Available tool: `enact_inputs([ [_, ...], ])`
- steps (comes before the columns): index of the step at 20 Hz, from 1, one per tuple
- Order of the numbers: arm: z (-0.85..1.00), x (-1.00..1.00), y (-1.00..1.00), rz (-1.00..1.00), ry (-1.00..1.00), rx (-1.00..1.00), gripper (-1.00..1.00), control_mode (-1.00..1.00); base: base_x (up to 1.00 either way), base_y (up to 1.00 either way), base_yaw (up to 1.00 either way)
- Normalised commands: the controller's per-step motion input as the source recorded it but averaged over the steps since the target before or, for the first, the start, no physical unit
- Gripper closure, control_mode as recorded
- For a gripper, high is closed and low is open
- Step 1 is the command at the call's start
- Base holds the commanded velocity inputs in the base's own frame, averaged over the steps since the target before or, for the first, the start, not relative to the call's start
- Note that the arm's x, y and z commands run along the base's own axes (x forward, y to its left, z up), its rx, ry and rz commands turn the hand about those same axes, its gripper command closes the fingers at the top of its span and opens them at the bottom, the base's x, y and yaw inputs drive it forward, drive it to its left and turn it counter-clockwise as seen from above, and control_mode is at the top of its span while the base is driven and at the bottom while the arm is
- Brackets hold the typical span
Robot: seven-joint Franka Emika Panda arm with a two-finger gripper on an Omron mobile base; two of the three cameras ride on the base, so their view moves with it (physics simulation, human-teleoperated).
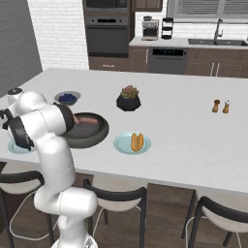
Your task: Place one bun and one sausage from the bowl on each plate.
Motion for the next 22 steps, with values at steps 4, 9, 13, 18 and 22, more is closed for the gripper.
enact_inputs([
  [4, -0.52, 0.00, 0.00, 0.00, -0.01, 0.00, 1.00, -1.00, 0.00, 0.00, 0.00],
  [9, -0.37, 0.00, 0.00, 0.00, -0.02, 0.00, 1.00, -1.00, 0.00, 0.00, 0.00],
  [13, -0.03, 0.03, 0.10, 0.00, -0.06, 0.00, 1.00, -1.00, 0.00, 0.00, 0.00],
  [18, 0.00, 0.18, 0.43, 0.00, -0.02, 0.00, 1.00, -1.00, 0.00, 0.00, 0.00],
  [22, 0.01, 0.00, 0.09, 0.00, -0.03, 0.00, 1.00, -1.00, 0.00, 0.00, 0.00],
])
